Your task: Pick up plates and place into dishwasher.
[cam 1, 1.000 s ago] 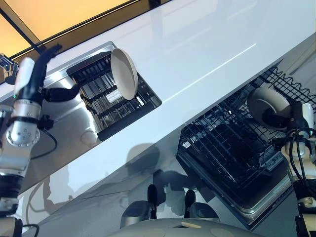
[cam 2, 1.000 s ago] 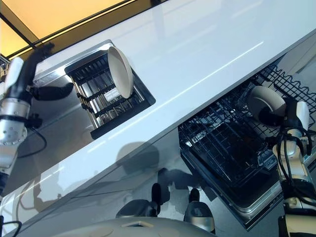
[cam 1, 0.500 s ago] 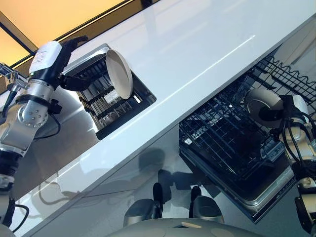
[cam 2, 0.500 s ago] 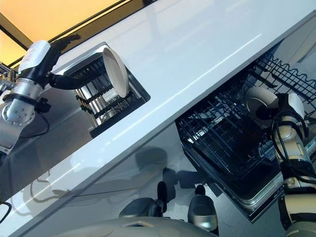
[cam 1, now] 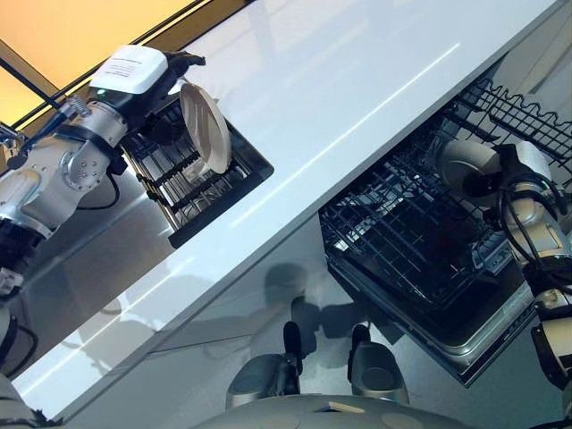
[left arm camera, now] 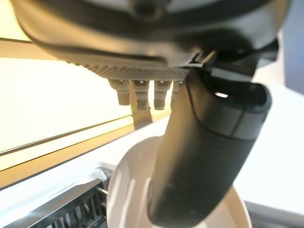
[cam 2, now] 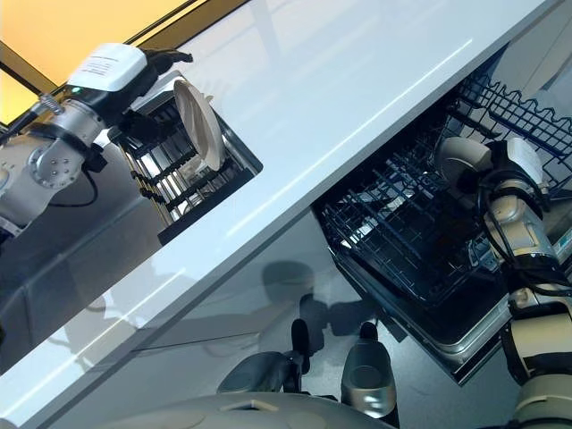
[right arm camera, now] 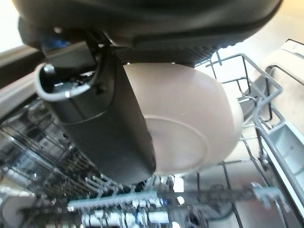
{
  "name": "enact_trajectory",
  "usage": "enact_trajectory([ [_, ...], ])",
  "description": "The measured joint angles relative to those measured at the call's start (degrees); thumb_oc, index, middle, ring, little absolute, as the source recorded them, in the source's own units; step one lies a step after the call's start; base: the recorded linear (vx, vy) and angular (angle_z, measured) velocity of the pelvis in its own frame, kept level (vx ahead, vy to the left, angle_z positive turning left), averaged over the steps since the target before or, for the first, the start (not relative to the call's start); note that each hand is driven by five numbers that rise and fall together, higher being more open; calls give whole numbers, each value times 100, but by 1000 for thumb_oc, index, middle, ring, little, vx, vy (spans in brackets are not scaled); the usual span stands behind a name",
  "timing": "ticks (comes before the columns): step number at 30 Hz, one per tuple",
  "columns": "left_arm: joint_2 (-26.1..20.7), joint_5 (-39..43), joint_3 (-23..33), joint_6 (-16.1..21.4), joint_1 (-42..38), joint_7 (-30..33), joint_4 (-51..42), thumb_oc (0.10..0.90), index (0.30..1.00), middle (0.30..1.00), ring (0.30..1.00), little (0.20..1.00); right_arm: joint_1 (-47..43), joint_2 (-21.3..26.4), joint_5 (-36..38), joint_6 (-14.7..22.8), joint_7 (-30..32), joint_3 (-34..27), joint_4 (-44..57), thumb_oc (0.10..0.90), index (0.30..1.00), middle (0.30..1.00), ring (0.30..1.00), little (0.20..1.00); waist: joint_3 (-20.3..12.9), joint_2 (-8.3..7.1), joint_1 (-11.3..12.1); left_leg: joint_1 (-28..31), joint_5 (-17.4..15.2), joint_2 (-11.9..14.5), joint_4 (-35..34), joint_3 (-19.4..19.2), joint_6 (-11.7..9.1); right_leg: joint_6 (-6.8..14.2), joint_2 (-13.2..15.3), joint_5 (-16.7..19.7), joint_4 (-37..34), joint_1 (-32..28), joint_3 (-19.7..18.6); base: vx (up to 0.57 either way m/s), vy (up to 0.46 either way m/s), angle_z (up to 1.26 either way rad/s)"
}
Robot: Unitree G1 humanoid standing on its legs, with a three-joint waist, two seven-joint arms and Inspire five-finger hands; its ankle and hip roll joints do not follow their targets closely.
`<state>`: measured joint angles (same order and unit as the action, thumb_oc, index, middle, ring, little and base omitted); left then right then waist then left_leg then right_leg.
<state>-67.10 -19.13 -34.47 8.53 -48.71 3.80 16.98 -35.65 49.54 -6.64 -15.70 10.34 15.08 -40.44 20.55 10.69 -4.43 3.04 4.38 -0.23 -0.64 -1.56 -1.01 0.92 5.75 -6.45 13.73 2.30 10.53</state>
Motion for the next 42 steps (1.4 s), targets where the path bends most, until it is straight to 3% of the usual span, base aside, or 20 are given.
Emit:
enact_trajectory([
  [7,-25,-487,-407,-338,-569,-469,97,800,900,900,900,900,364,-32,458,59,-93,198,65,800,900,900,900,900,153,241,-102,-126,-6,-8,4,-50,-7,-21,-42,22,30,160,-75,5,51,-7],
  [10,-126,-976,-506,-441,-839,-735,244,800,900,900,900,900,460,-29,688,78,-44,142,724,800,900,900,900,900,265,253,-230,-122,-19,-3,-8,-121,-18,-21,-58,23,27,188,-147,-1,75,-14],
  [14,-162,-1691,-677,-493,-966,-1031,408,800,900,900,900,900,898,-48,1013,428,78,46,1854,800,900,900,900,900,272,255,-383,-28,-21,0,-169,-203,-17,-6,-88,35,-22,211,-270,5,73,-17],
  [15,-166,-1808,-771,-493,-1025,-1059,458,542,679,679,679,642,995,-69,1025,504,78,-10,2038,800,900,900,900,900,277,249,-392,-15,-21,-1,-182,-236,-17,3,-94,40,-37,214,-309,16,85,-19],
  [17,-254,-2101,-854,-453,-1051,-1091,462,100,300,300,300,200,1208,-135,1115,661,117,-231,2423,800,900,900,900,900,325,240,-384,46,-25,-1,-237,-302,-11,15,-119,67,-78,210,-399,15,79,-21],
  [27,-378,-2611,-856,-282,-1012,-1524,750,100,300,300,300,200,1568,-172,1200,1413,538,-1125,3547,800,900,900,900,900,342,220,-441,197,-30,-1,-415,-398,-2,67,-175,177,-344,100,-557,-9,44,-9],
  [34,-378,-2777,-829,-61,-941,-1804,700,100,300,300,300,200,1529,-127,1197,1638,867,-1440,4088,800,900,900,900,900,344,198,-380,373,-78,20,-437,-399,34,78,-212,221,-488,-129,-572,-5,-4,0],
  [42,-385,-2875,-297,40,-618,-1732,383,100,300,300,300,200,1529,-129,1211,1955,1567,-1636,4394,800,900,900,900,900,292,-34,-214,460,-93,46,-440,-373,31,72,-246,339,-726,-337,-550,-52,-18,1],
])
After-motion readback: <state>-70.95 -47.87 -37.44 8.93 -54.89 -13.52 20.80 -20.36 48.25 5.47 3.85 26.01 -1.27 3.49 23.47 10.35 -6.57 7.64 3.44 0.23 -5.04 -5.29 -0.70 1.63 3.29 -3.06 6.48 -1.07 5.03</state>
